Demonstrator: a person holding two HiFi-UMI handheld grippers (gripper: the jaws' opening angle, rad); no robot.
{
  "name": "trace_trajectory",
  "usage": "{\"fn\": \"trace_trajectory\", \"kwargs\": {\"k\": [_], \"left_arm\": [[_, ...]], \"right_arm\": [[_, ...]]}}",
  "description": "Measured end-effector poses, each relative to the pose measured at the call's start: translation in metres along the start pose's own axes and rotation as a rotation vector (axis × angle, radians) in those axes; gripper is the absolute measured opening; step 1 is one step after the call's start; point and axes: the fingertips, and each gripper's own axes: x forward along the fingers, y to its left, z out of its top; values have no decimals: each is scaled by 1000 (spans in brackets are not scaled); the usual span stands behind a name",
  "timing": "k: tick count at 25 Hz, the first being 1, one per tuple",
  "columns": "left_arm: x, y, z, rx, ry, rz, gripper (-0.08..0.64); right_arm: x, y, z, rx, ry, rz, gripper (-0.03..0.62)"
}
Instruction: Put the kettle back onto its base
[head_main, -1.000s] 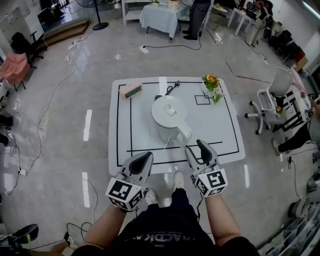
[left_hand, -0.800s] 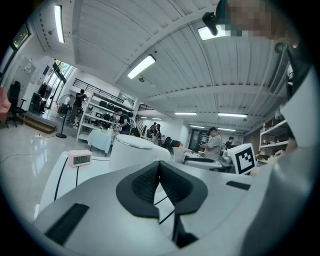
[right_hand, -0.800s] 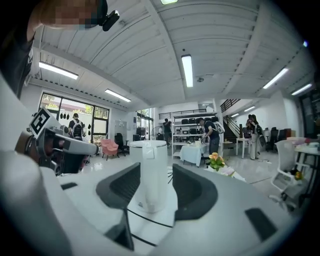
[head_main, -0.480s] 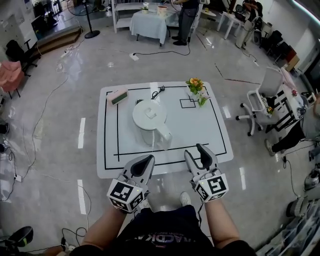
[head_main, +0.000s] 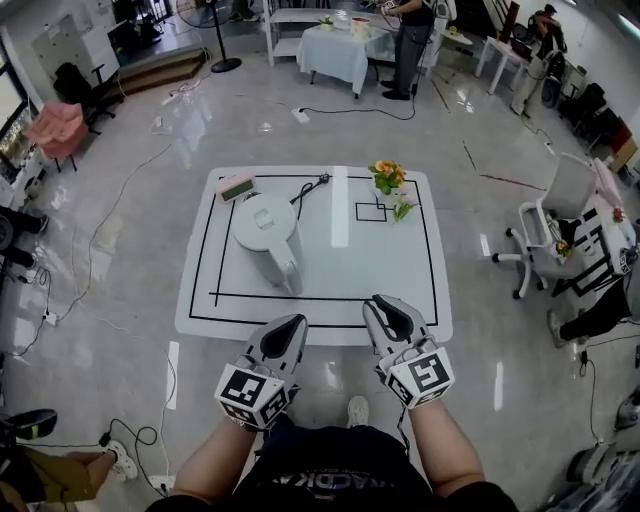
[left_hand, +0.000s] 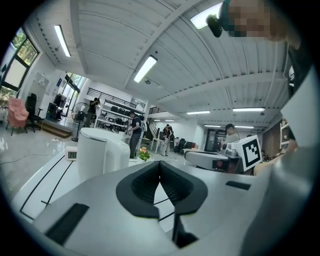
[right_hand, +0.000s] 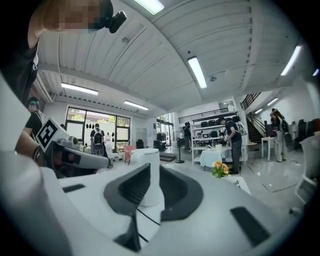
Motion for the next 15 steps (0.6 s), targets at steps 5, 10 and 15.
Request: {"fn": "trace_trajectory", "kwargs": {"k": [5, 10, 15], "left_arm": [[2, -43, -8, -5, -31, 102, 3], [-9, -77, -10, 0, -58, 202, 3], [-28, -100, -9, 15, -73, 280, 3]], "right_arm": [[-29, -11, 0, -22, -4, 123, 2], [-53, -8, 4, -34, -3, 232, 2], [-68, 3, 4, -25, 3, 313, 2]]}}
